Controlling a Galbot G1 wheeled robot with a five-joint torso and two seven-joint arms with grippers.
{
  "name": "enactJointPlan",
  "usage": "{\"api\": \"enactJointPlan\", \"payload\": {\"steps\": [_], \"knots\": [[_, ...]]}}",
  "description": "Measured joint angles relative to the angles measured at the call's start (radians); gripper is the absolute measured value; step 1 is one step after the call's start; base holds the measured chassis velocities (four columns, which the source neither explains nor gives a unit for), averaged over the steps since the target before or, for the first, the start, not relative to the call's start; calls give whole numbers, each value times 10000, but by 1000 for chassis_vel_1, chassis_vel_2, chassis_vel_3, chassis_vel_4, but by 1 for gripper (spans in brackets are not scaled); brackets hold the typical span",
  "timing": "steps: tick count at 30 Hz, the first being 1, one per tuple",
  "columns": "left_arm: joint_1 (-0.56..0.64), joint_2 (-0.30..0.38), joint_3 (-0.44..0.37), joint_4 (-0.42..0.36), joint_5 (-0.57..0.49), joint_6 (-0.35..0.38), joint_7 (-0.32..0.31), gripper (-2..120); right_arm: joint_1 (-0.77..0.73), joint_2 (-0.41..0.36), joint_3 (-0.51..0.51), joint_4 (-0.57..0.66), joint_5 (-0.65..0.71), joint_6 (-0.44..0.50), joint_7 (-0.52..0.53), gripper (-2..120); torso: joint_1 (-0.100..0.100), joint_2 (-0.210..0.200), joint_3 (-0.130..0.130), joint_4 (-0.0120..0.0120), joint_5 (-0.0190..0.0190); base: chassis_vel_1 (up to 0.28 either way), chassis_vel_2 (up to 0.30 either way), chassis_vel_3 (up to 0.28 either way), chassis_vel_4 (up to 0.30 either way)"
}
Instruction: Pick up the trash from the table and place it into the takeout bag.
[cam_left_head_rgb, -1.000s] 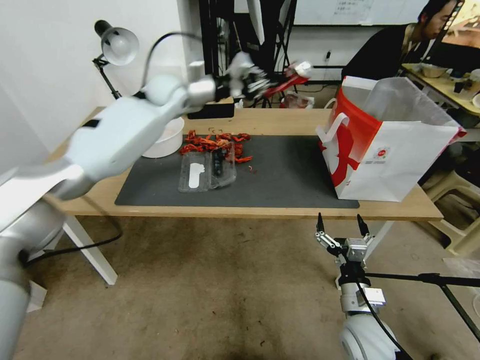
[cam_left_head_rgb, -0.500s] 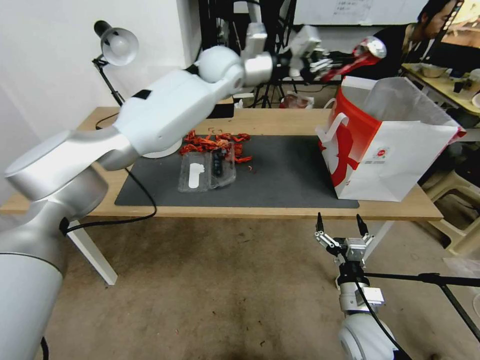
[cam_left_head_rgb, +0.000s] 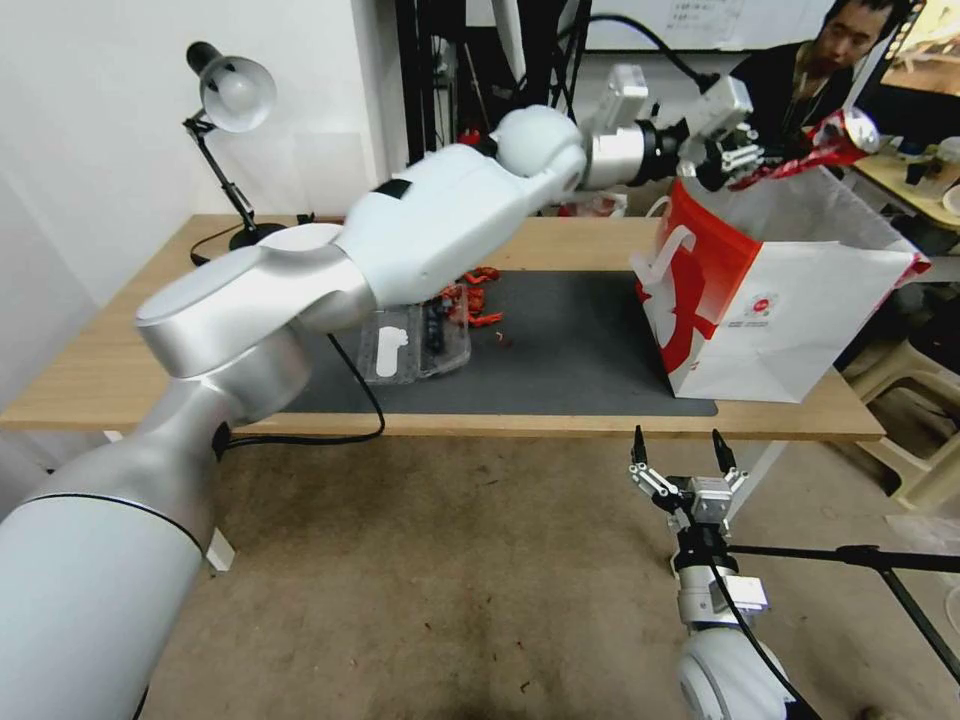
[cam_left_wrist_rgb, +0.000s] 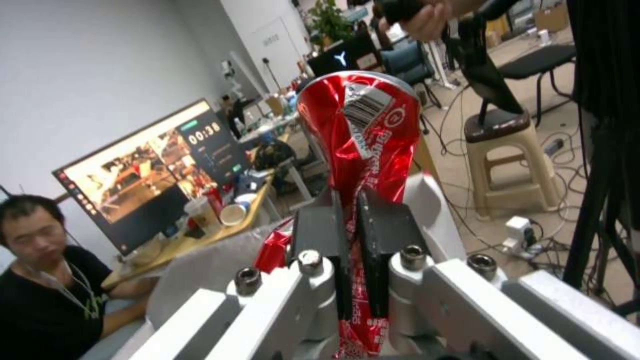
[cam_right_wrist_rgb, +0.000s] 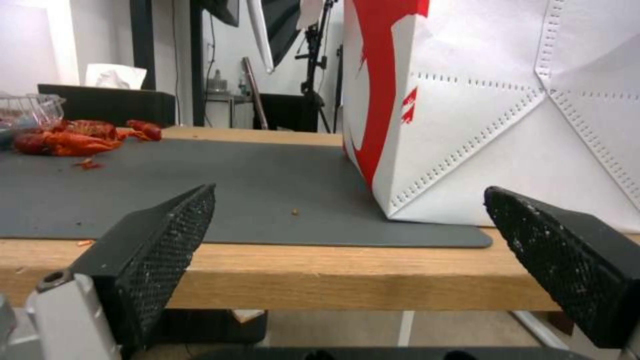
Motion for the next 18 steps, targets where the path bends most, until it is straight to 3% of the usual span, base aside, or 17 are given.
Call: {"api": "enactJointPlan", "payload": {"steps": [9, 11, 13, 15, 18], "knots": [[367, -179, 234, 200, 413, -289, -377, 3, 0, 26, -18, -8, -3, -6, -5, 100, -1, 0, 0, -1, 0, 0, 0, 0, 0], [378, -180, 237, 197, 445, -296, -443, 7, -8, 19, 2, -8, -4, -6, -5, 100, 0, 0, 1, -2, 0, 0, 0, 0, 0], [379, -174, 265, 189, 496, -309, -656, 17, -27, 17, 16, -8, -1, -3, -5, 100, 0, 1, 0, -1, -1, 0, 0, 0, 0], [379, -170, 272, 187, 503, -310, -698, 19, -29, 20, 17, -8, -1, -2, -5, 100, 0, 0, 0, -1, 0, 0, 0, 0, 0], [379, -142, 283, 163, 527, -314, -837, 34, -34, 37, 17, -8, -1, 3, -4, 100, 0, 1, 0, -1, 0, 0, 0, 0, 0]]}}
